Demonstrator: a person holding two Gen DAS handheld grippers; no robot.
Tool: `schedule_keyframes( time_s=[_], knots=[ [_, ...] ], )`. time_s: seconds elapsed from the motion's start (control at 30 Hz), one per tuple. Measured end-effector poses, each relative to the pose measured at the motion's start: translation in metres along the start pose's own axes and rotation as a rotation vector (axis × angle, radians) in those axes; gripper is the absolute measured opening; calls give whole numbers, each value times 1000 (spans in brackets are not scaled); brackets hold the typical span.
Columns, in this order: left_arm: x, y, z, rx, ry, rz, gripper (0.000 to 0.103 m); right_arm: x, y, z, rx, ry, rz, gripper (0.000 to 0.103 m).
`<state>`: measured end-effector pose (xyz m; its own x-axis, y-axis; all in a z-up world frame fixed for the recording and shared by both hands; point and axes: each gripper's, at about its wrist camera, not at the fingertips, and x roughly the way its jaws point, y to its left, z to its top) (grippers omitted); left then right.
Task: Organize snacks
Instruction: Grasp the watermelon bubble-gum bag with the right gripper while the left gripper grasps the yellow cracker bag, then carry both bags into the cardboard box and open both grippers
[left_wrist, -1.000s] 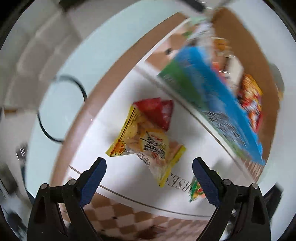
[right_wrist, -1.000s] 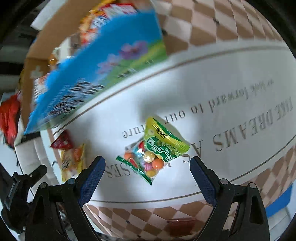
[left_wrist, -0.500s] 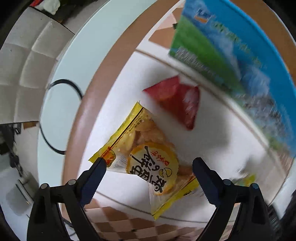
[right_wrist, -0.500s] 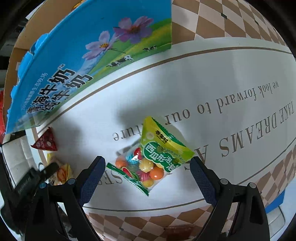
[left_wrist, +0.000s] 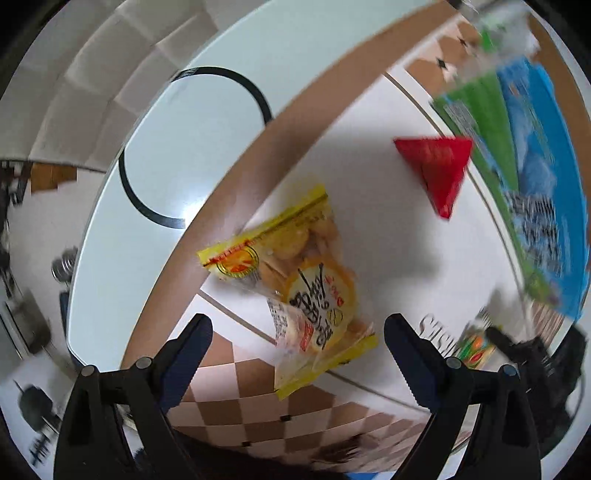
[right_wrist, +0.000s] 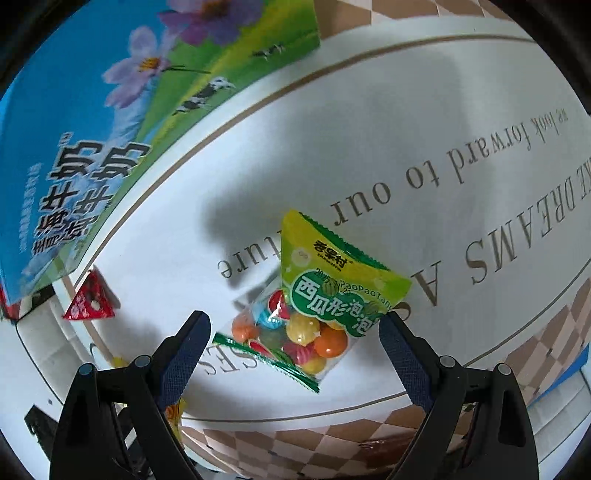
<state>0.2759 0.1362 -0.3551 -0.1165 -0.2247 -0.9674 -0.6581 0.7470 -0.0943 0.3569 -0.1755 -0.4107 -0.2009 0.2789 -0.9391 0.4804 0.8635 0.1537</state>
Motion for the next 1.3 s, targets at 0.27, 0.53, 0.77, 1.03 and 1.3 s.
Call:
schedule_keyframes(
  time_s=[0.27,0.53,0.77,1.03,1.3],
  knots=[
    [29,-14,33,-7,39,54,95,16,3,1,24,3,-47,95],
    [47,-44,26,156,-20,180,56,16,26,-14,-142,-46,-186,70],
    [53,-72,-6,403,-100,291,52,18,39,-37,-331,-81,-255,58],
    [58,-95,-25,485,-148,331,52,21,38,-56,-430,-64,-283,59],
    [43,-76,-24,490,-162,313,44,8,30,-60,-449,-115,-302,54]
  ],
)
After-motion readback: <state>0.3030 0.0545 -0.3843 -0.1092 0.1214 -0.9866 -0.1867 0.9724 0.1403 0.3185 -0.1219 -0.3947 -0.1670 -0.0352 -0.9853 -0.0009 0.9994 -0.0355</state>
